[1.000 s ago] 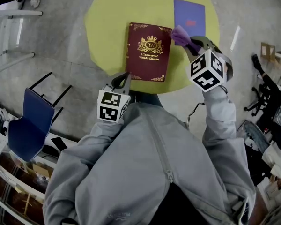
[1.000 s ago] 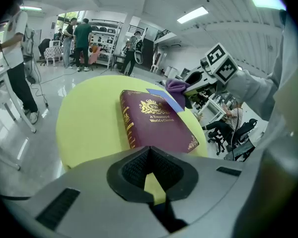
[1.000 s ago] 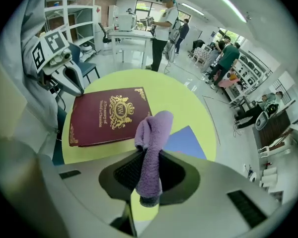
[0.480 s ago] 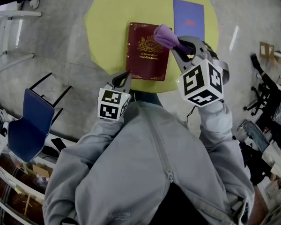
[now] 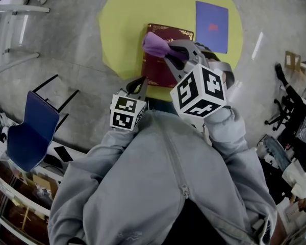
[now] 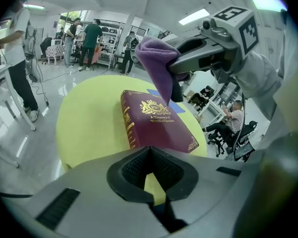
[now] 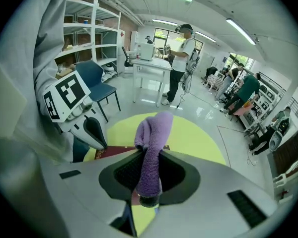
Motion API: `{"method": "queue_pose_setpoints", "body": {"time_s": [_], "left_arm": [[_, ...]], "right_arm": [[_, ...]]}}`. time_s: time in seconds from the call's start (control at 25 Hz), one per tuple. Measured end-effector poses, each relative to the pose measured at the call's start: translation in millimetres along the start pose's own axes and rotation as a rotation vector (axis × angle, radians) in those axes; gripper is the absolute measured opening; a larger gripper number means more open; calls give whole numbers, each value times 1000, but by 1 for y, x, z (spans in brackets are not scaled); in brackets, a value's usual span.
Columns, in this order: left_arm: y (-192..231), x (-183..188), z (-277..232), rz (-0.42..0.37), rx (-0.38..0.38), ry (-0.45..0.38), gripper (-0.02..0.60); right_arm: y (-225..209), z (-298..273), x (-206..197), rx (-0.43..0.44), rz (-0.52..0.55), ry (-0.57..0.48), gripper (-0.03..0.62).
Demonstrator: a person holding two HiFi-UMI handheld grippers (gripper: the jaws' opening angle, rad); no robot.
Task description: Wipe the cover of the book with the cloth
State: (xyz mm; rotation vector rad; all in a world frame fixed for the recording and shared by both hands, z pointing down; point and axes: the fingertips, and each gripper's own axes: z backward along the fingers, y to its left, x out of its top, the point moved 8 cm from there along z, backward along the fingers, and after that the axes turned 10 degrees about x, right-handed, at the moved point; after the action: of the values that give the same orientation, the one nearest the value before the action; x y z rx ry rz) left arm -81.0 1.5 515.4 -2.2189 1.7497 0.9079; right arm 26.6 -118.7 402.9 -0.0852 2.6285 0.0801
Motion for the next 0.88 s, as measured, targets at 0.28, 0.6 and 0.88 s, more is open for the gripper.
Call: {"method": "queue_pose_setpoints", "body": {"time_s": [0.28, 0.6, 0.88], "left_arm": [[1, -1, 2, 5, 3, -6, 18], [3, -2, 2, 6, 10, -10, 18], [2, -3, 2, -4, 17, -10, 18]], "right_arm": [[11, -40, 17, 101, 31, 15, 87], [13, -87, -1, 134, 22, 86, 86], [12, -93, -6, 134, 40, 76, 86]]}}
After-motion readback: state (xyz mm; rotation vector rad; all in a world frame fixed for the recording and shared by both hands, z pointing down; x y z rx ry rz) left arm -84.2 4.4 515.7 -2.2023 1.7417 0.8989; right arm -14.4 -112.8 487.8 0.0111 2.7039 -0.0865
